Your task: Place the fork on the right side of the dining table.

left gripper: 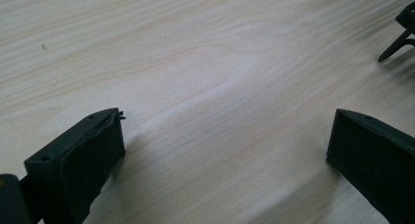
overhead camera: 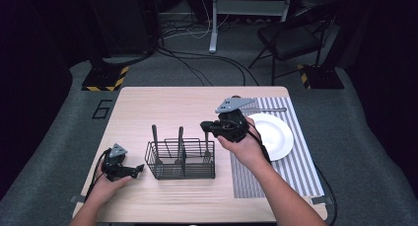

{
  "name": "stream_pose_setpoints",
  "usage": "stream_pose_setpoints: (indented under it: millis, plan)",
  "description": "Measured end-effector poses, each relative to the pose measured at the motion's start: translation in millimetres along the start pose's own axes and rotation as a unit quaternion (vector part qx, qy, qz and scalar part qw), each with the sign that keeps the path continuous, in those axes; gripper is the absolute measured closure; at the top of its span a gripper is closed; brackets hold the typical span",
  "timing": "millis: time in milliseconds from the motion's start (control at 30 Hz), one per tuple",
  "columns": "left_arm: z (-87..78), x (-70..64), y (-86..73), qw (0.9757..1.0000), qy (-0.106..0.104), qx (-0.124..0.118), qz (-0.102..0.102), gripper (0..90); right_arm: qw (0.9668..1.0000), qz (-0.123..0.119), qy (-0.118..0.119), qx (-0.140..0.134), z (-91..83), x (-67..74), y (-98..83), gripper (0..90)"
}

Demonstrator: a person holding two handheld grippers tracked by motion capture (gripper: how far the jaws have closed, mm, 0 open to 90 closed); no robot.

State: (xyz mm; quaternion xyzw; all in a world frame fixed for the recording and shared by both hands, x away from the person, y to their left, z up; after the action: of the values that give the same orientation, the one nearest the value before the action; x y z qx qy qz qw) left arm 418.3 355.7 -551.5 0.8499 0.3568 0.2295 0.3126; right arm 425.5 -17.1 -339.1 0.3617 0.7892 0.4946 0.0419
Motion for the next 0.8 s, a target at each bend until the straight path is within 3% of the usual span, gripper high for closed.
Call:
stream_pose_setpoints:
  millis: [533,800]
  plan:
    - [0.0,0.0,0.0,1.0000,0.000,0.000,0.000,0.3,0.9996,-0.017,0.002,-0.021,-26.1,27.1,41.5,87.0]
    - [0.0,0.0,0.0,1.0000,0.000,0.000,0.000,0.3,0.9991,-0.016,-0.009,-0.038,-43.3,28.6,60.0,86.9]
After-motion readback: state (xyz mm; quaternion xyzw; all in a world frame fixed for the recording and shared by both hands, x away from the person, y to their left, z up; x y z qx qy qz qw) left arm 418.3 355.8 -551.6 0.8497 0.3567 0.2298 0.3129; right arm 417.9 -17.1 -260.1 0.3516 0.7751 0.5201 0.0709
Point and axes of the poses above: each handheld gripper's, and its own axes: z roughly forward along the jaws, y roughly out of its top, x roughly to its left, the point moved 3 cm from there along z, roughly forward along the jaws, and after that the axes turned 14 degrees about z, right-handed, at the moved point
